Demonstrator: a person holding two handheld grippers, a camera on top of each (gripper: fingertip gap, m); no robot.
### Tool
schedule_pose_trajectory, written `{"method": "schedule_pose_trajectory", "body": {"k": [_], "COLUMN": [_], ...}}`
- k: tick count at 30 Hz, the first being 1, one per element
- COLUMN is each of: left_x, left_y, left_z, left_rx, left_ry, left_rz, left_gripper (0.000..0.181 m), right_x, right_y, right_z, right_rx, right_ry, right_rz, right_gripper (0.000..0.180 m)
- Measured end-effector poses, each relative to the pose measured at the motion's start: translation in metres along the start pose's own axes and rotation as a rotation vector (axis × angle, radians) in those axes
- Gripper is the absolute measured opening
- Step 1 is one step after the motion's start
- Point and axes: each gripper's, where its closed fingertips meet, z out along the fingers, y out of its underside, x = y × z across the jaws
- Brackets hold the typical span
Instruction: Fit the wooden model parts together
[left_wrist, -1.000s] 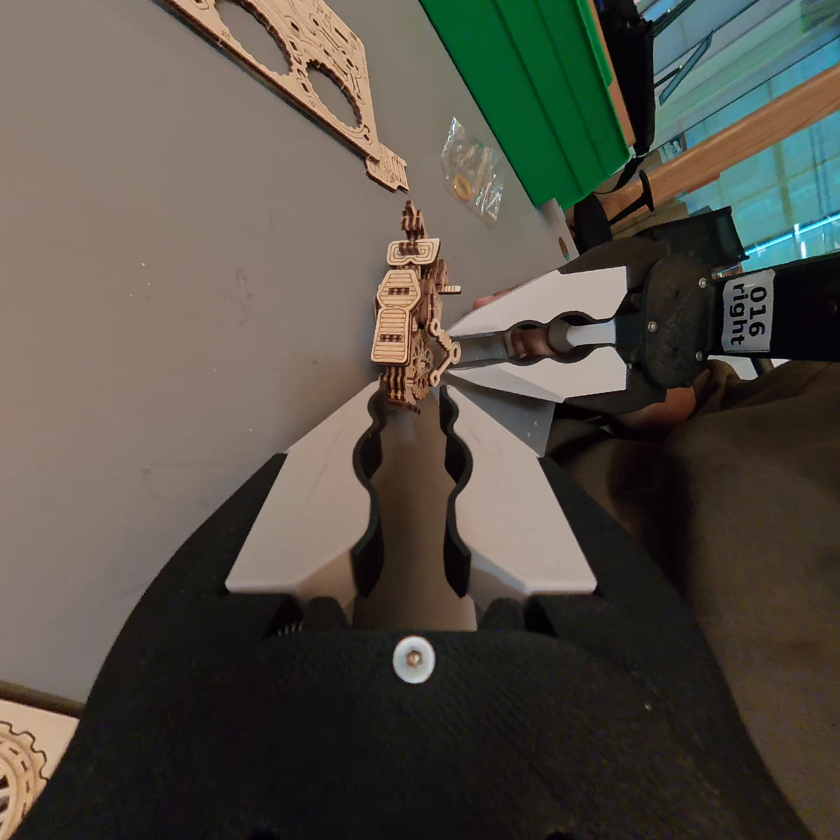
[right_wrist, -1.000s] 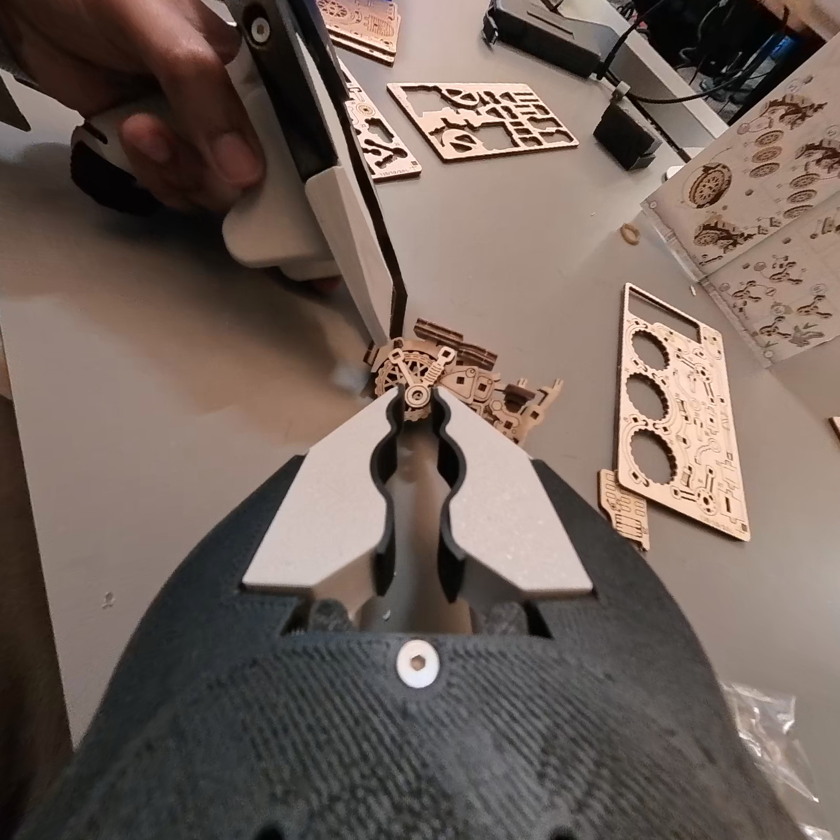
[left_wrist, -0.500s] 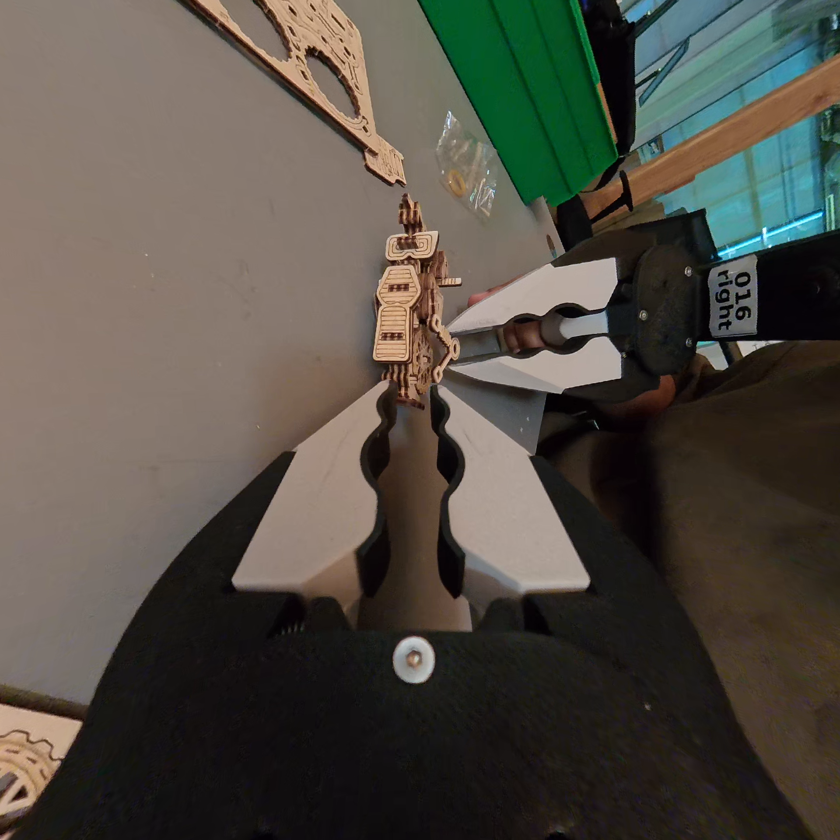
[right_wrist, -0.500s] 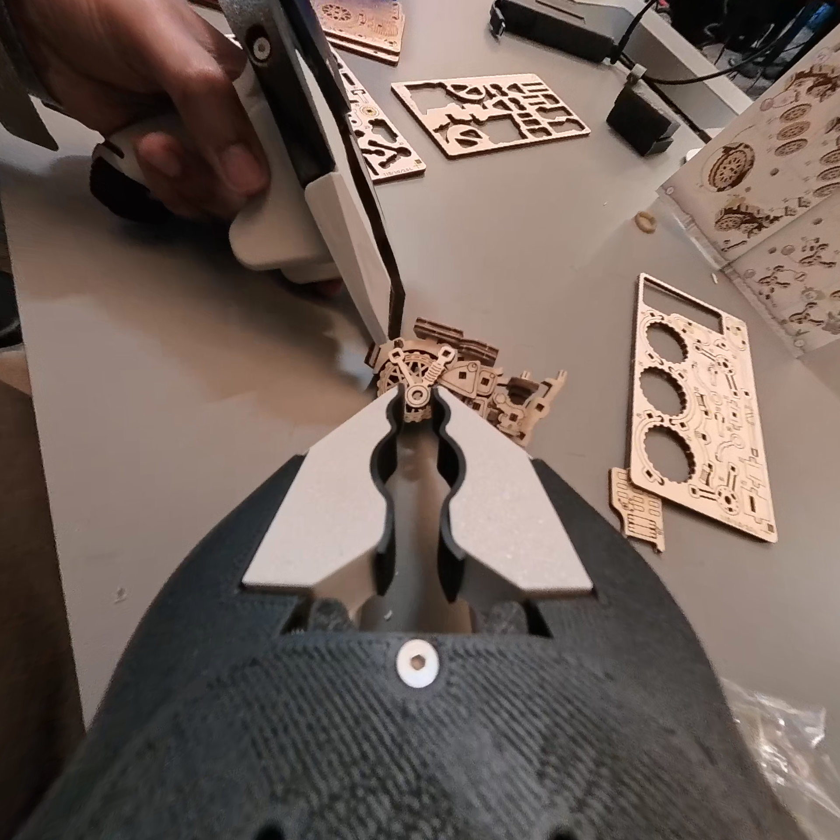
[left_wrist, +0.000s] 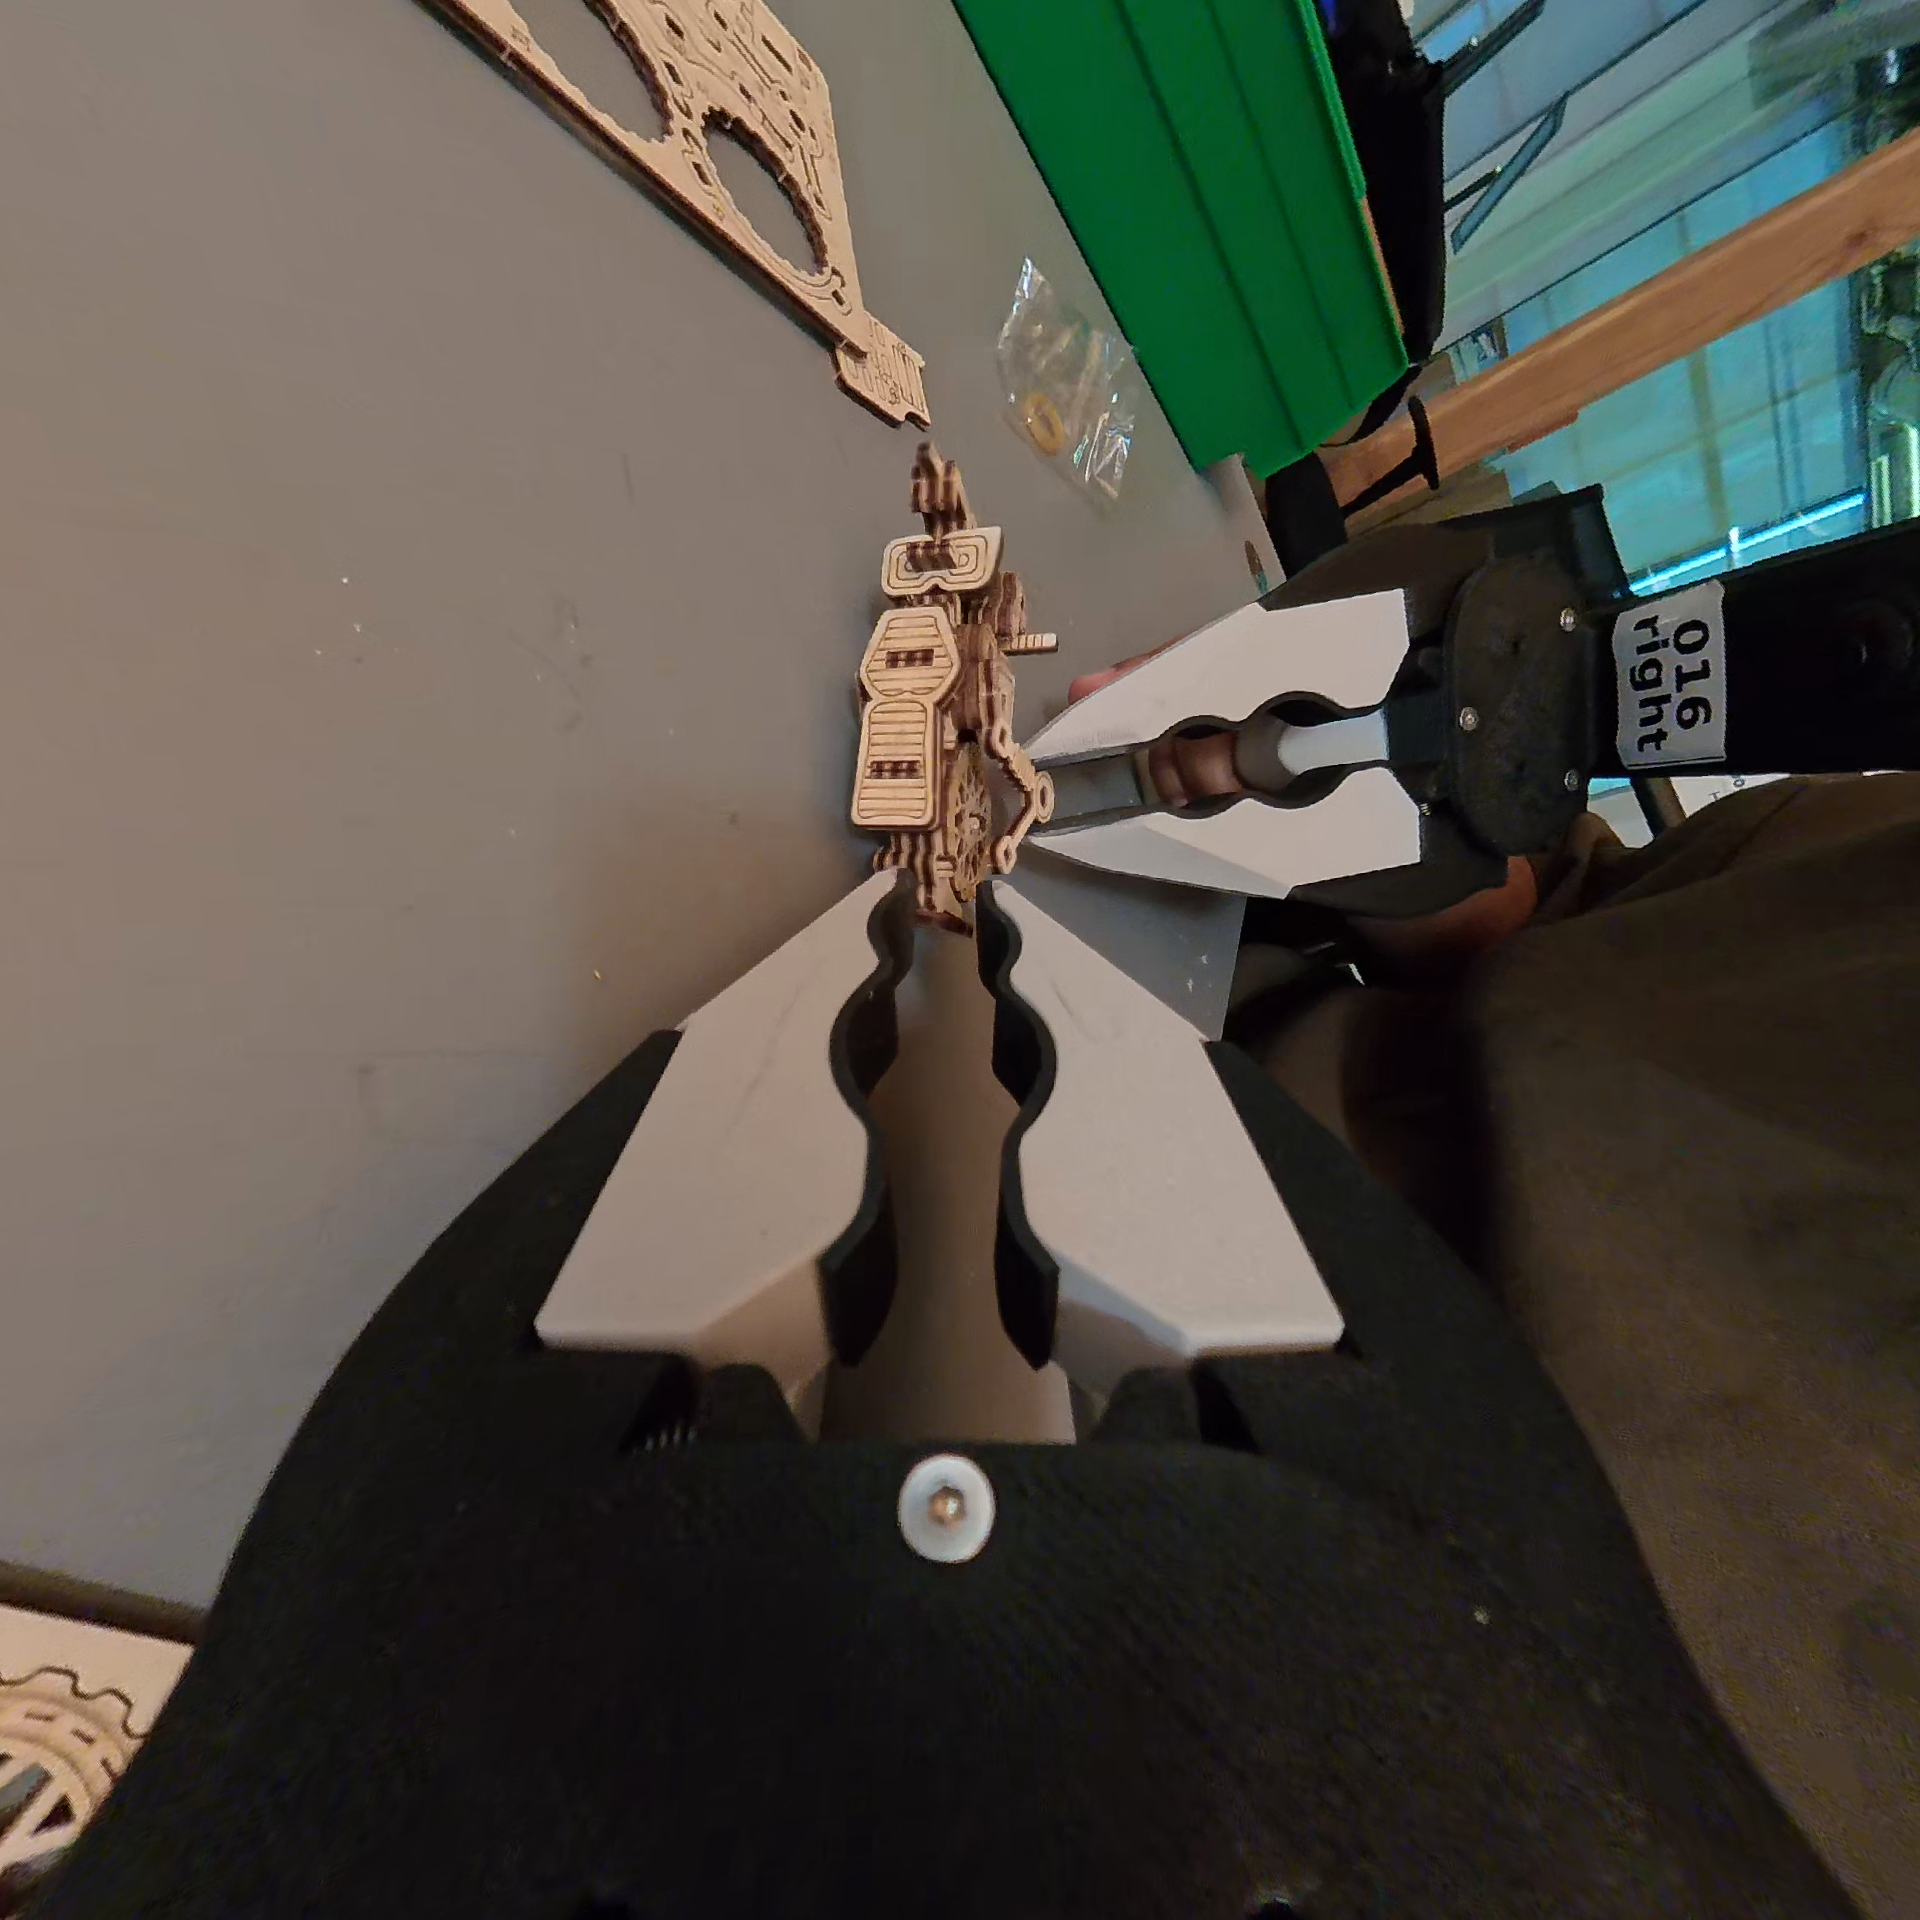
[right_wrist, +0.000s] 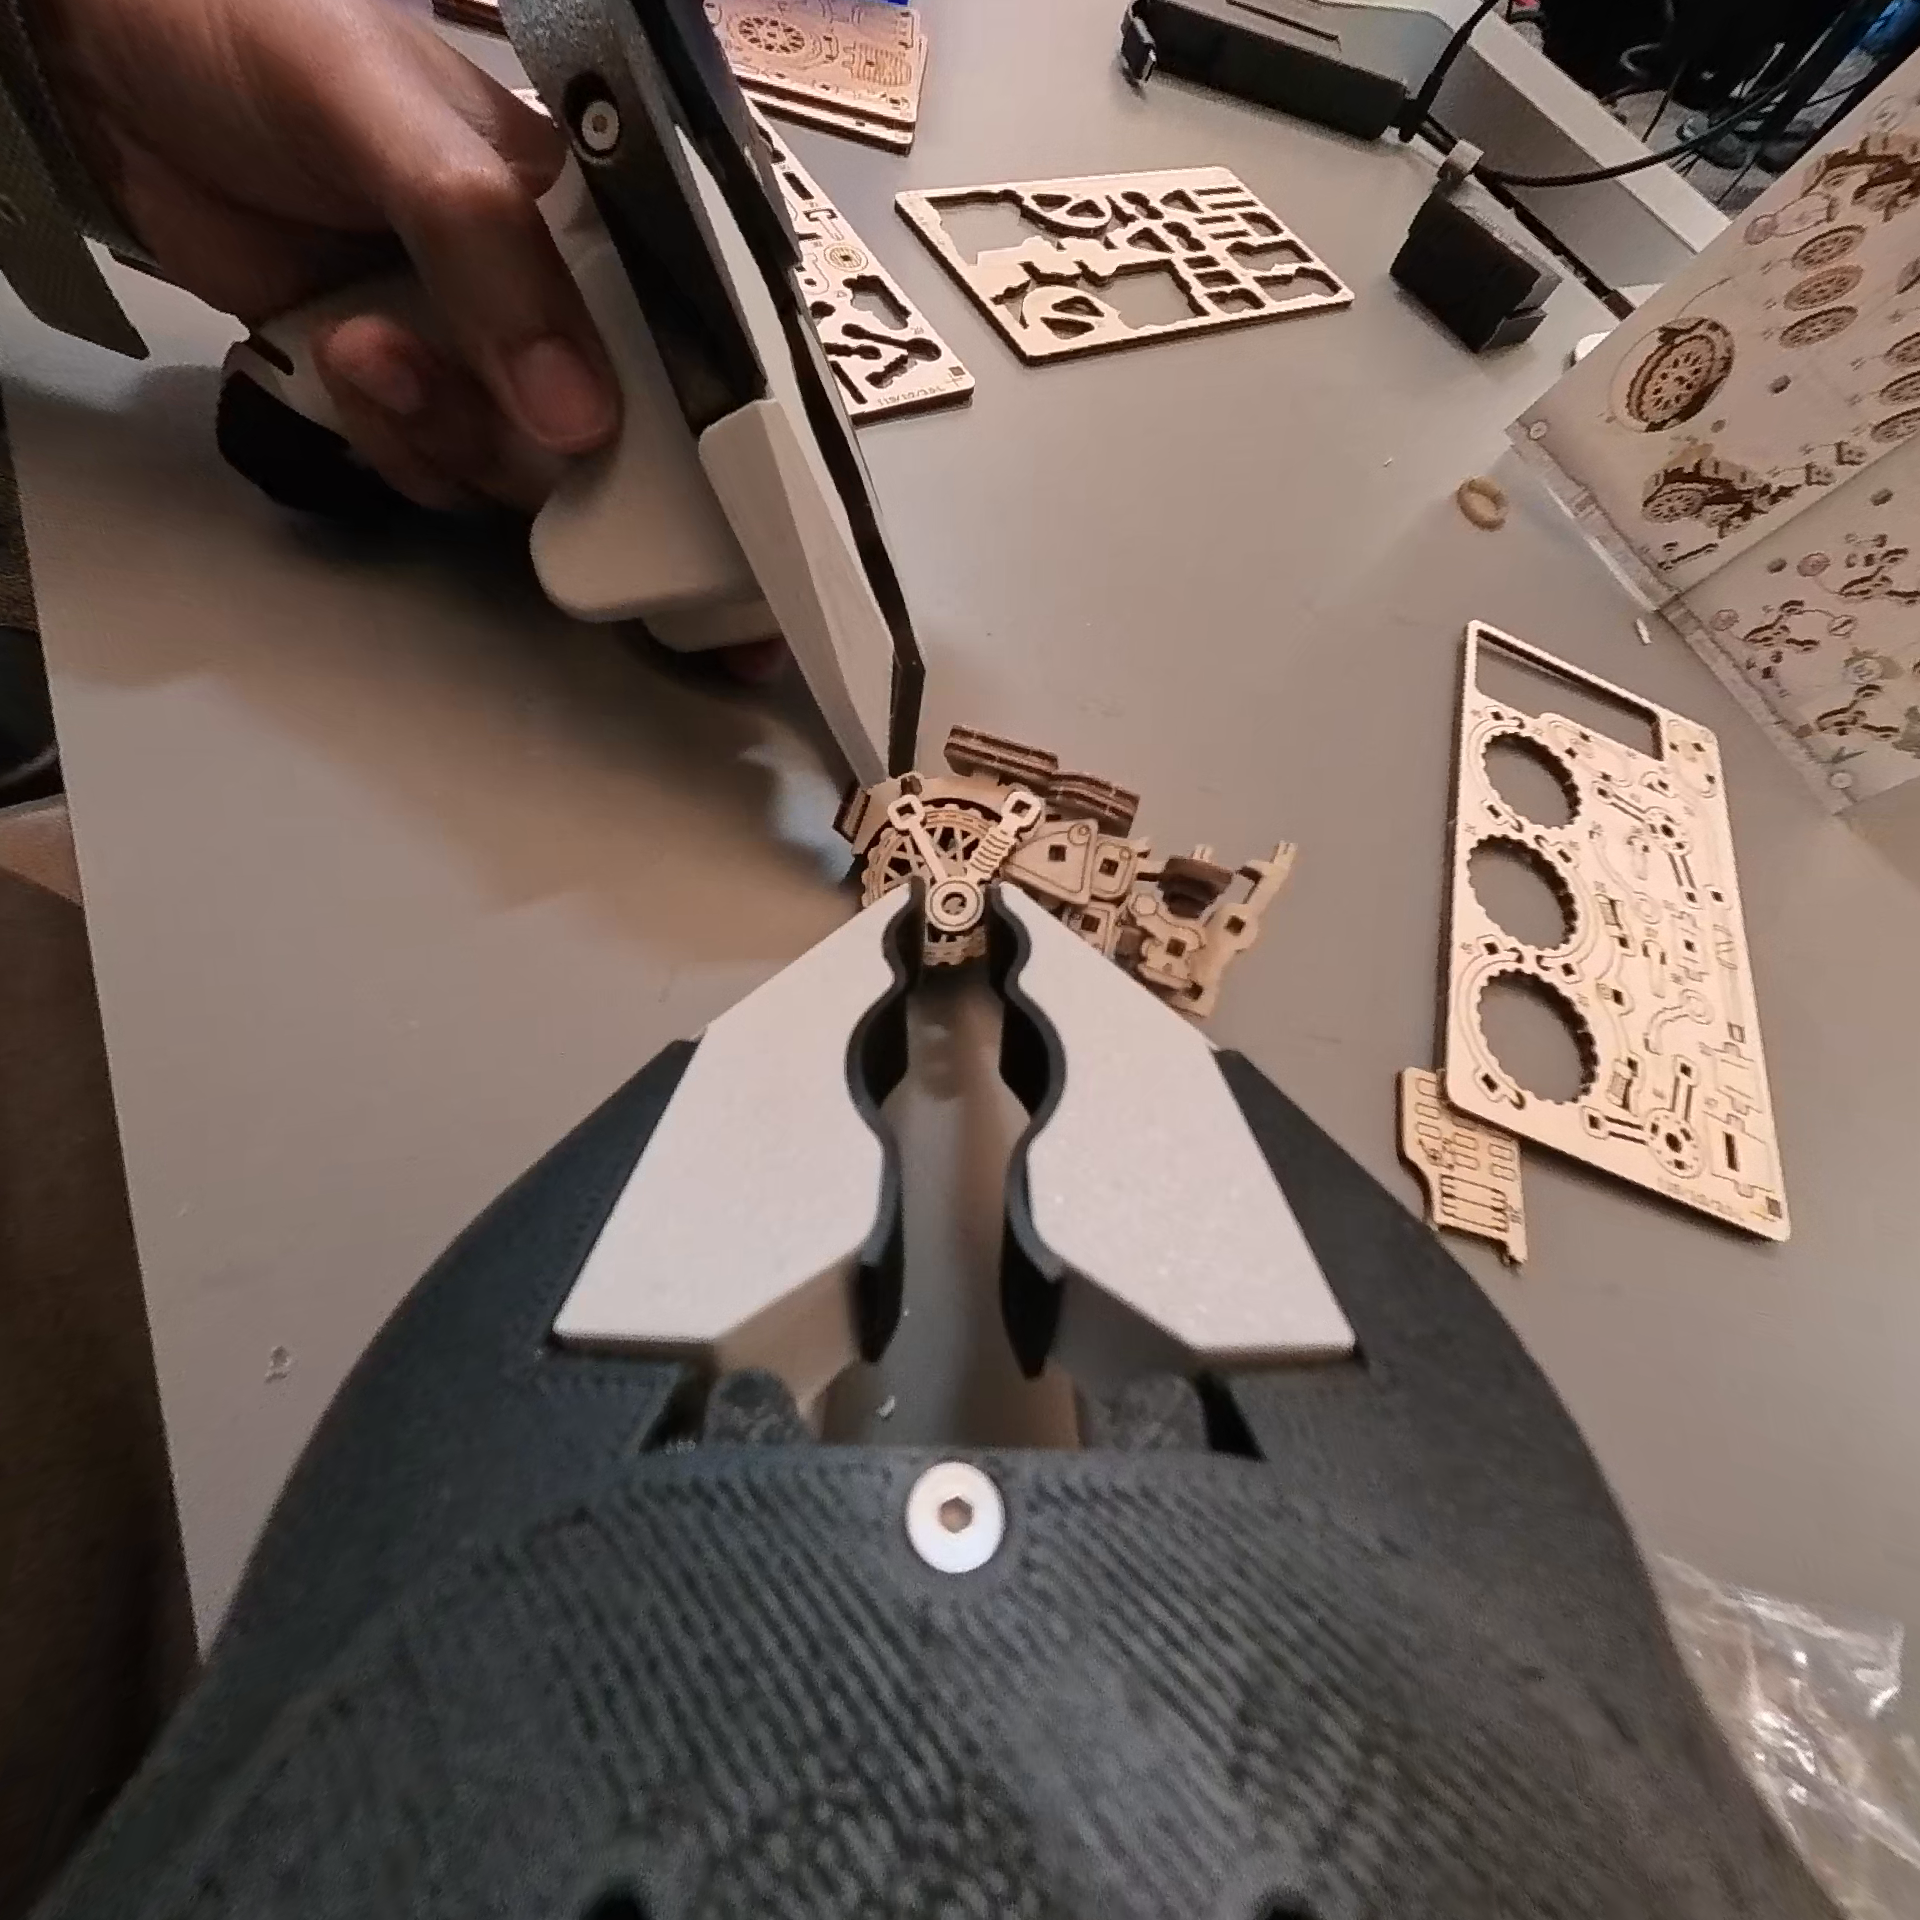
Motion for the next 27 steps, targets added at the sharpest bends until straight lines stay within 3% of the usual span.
{"method": "schedule_pose_trajectory", "body": {"k": [27], "left_x": [0.0007], "left_y": [-0.0011], "left_z": [-0.0012], "left_rx": [0.008], "left_ry": [0.025], "left_rz": [-0.02], "left_gripper": [0.009], "right_x": [0.0033], "right_y": [-0.0069], "right_z": [-0.008], "right_rx": [0.067], "right_ry": [-0.064], "right_rz": [0.098], "right_gripper": [0.009]}}
